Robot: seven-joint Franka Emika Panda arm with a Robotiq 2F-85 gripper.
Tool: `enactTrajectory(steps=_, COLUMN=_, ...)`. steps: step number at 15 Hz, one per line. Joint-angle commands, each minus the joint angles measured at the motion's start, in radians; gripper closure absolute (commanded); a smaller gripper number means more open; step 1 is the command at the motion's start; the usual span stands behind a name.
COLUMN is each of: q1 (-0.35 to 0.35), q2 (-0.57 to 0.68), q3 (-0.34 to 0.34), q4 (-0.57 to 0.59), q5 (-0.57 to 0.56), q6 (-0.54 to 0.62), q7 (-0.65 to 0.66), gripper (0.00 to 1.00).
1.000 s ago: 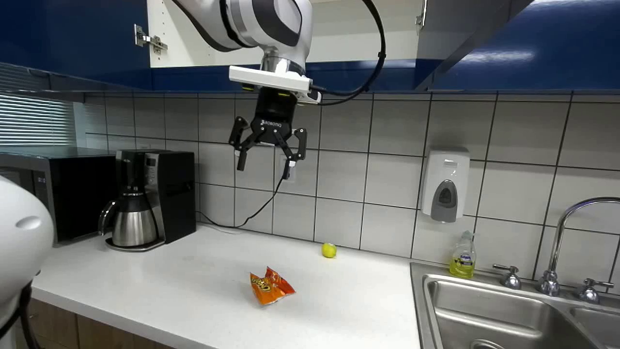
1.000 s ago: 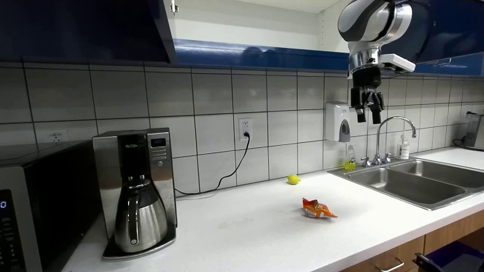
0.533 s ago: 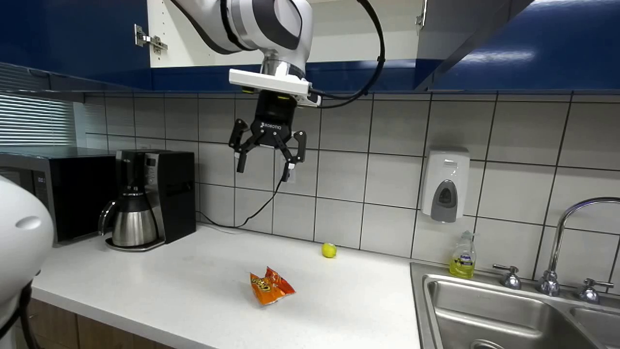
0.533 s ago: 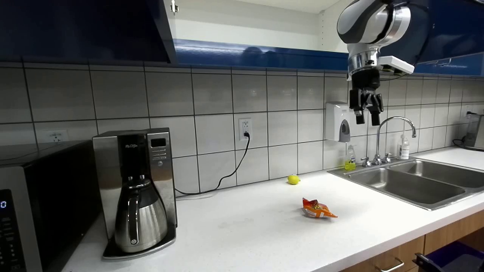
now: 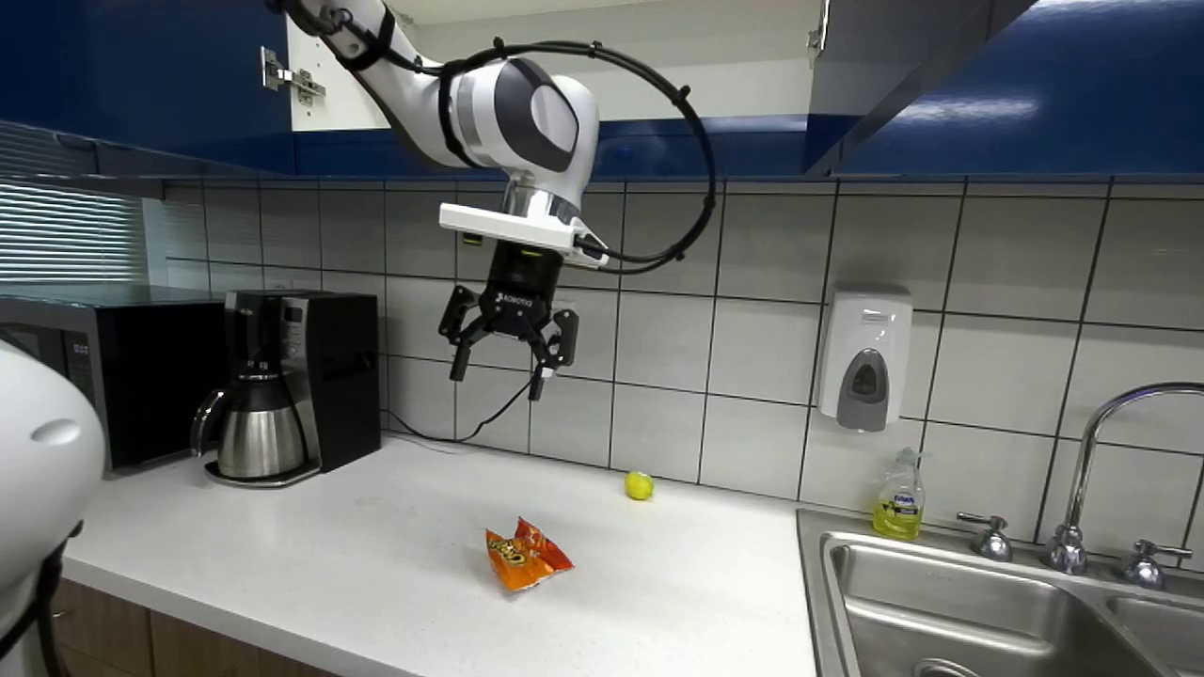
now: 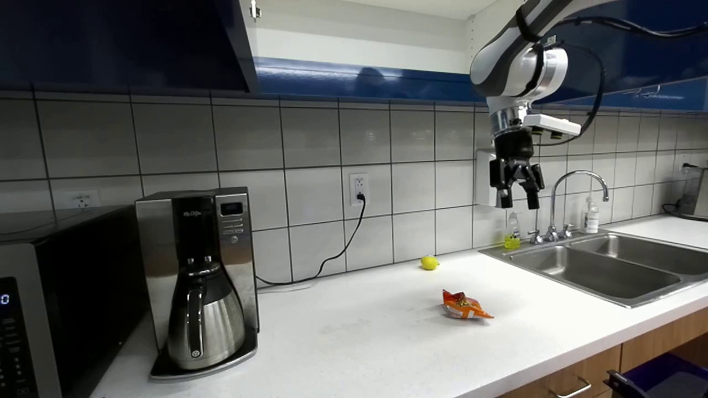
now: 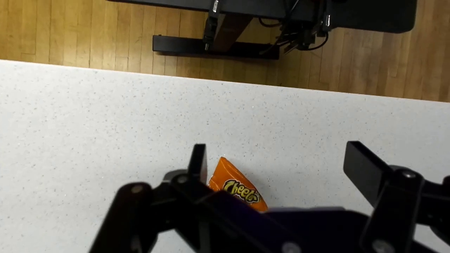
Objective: Put the orange packet in the top cabinet
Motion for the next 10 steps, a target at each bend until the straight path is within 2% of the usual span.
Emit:
enactTrajectory(steps=1, q1=-0.017, q2=0.068, q3=0.053, q4=0.003, q5=0.027, q6=0.064, q7=0.111, gripper=0.00)
enactTrajectory(steps=7, q1=-0.029, q2=0.201, q3=0.081, q4=0.000, q5=0.021, q6=0.217, q7=0.302, gripper=0.00)
enactTrajectory(steps=10, q1=-0.033, q2=0.267, q3=0.080, q4=0.006, q5=0.026, q6=0.287, q7=0.351, gripper=0.00)
